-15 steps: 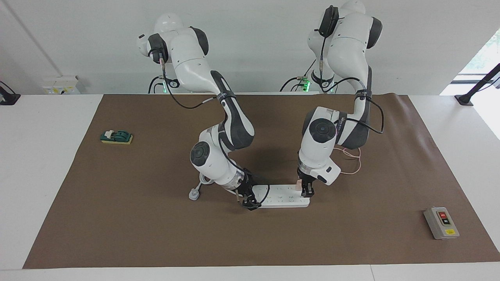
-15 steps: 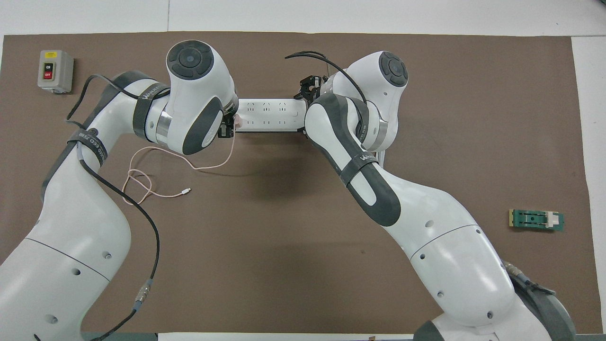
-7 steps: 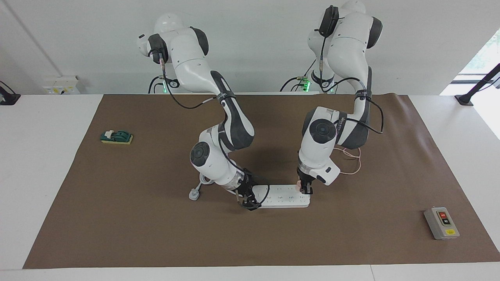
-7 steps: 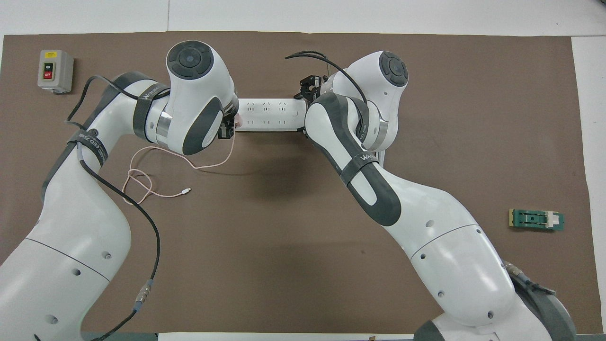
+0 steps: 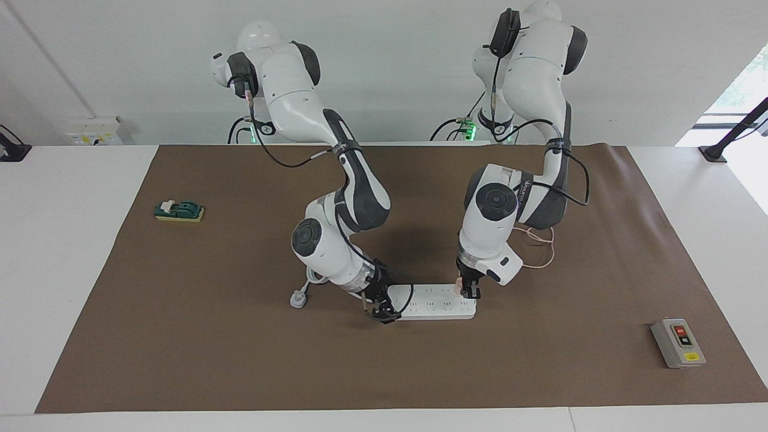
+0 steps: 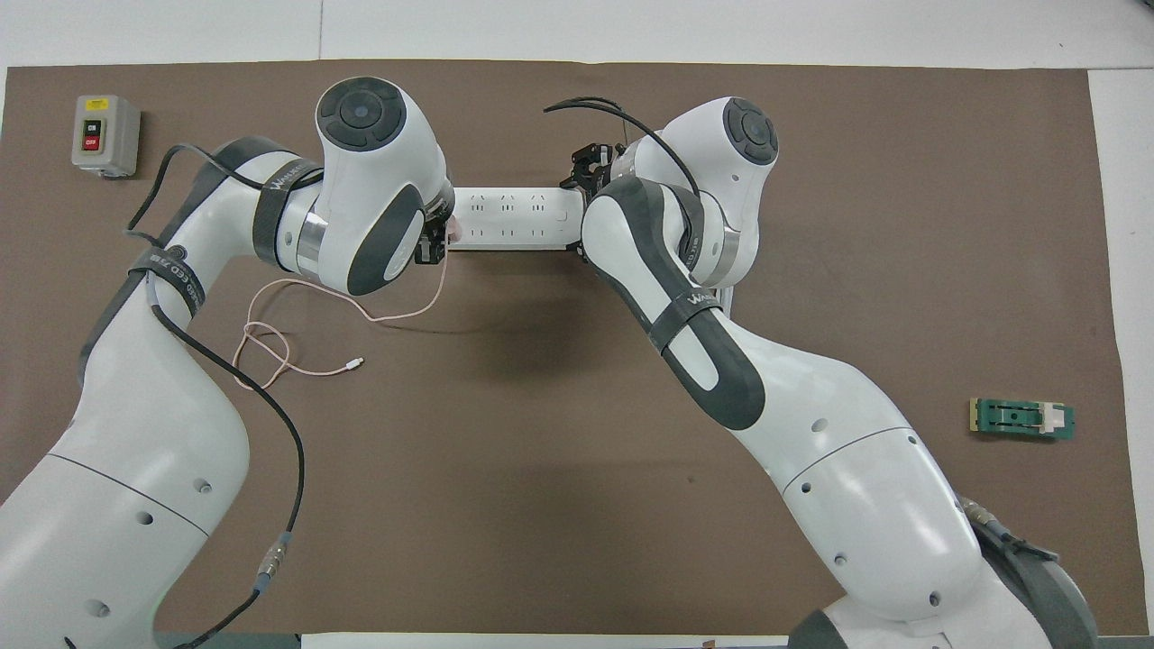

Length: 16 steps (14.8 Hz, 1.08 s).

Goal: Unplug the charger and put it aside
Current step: 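Close the left gripper on the charger while the right gripper grips the strip, then unplug the charger with the left gripper while the right gripper holds the strip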

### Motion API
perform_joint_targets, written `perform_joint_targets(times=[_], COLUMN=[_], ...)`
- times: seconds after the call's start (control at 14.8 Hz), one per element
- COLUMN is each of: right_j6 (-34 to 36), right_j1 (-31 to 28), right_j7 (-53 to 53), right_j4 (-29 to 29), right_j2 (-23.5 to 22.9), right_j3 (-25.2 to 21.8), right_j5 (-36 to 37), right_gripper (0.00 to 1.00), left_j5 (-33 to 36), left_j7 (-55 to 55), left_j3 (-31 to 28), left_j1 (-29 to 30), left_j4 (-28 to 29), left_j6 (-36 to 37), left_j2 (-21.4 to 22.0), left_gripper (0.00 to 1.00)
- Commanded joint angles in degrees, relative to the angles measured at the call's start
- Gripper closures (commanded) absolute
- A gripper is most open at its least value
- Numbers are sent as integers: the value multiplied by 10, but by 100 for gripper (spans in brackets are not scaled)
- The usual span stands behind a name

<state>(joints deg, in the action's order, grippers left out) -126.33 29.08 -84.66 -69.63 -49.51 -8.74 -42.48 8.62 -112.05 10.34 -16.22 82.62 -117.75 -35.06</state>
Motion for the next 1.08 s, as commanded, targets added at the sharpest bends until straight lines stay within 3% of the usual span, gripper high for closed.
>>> perform_joint_targets(times=[0.0,0.27,0.61,0.88,1.01], right_j6=[-52,-52,-52,-52,-52], right_j1=[-11,-11,-12,-12,-12], right_j7=[-10,-10,-10,-11,-11], right_j4=[54,54,54,54,54], right_j2=[-41,-40,-40,-40,-40], right_j3=[9,9,9,9,9], right_j5=[-25,-26,-27,-37,-40], right_gripper=[100,100,100,100,100], left_j5=[-8,-13,-13,-26,-26], left_j7=[25,32,48,167,264], left_j3=[-8,-6,-5,-7,-8], left_j1=[-3,-4,-5,0,1], left_j4=[-13,-61,-68,-64,-62], left_j6=[19,107,125,130,166], left_j2=[10,24,37,66,79], left_gripper=[100,100,100,100,100])
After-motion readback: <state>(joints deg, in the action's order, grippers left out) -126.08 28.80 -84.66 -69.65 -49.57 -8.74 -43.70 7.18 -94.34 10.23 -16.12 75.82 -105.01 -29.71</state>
